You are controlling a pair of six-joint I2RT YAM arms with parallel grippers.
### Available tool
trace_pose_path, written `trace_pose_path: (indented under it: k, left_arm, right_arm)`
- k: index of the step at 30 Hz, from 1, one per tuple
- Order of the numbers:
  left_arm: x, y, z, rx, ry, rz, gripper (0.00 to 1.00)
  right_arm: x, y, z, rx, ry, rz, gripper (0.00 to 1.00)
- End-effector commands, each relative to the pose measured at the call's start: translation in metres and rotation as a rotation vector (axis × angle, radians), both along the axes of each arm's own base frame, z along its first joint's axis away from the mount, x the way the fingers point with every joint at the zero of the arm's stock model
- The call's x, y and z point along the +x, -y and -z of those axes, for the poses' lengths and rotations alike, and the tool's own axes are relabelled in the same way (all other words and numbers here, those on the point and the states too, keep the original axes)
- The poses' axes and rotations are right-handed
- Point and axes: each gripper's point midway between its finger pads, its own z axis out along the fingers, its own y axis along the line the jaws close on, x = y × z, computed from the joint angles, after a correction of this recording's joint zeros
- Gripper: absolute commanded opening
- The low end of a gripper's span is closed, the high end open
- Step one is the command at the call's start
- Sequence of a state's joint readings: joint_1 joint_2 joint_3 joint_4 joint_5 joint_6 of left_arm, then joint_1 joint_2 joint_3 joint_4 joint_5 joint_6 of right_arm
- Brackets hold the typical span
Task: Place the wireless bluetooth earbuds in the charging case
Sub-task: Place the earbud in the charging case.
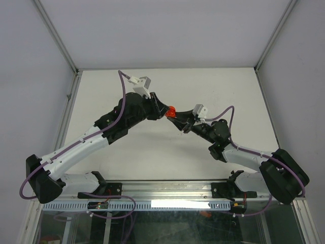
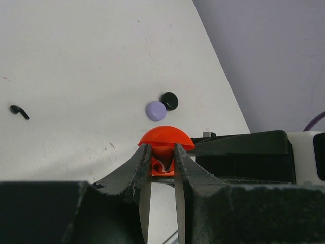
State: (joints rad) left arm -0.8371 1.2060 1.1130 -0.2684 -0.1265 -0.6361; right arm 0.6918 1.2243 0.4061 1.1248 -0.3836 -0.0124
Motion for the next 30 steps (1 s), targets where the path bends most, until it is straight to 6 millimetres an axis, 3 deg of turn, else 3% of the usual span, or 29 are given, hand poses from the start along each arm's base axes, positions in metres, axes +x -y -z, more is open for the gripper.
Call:
trace_pose_path:
  k: [1,15,24,30]
  left_arm:
    - [-0.002,0.001,-0.007,0.005,0.047,-0.004,0.21]
    - [-0.003,-0.007,0.004,0.055,0.054,-0.07,0.2]
    - [-0.004,-0.004,-0.033,-0.048,0.114,-0.065,0.2]
    - [-0.003,-0.005,-0.038,-0.073,0.134,-0.074,0.21]
  right_arm:
    - [-0.005,0.0,-0.034,0.076,0.088,-0.013,0.0]
    - [-0.007,0.0,-0.04,0.089,0.094,-0.017,0.0]
    - [-0.007,0.0,-0.036,0.085,0.087,-0.02,0.0]
    - [-0.007,0.001,-0.036,0.086,0.084,-0.019,0.0]
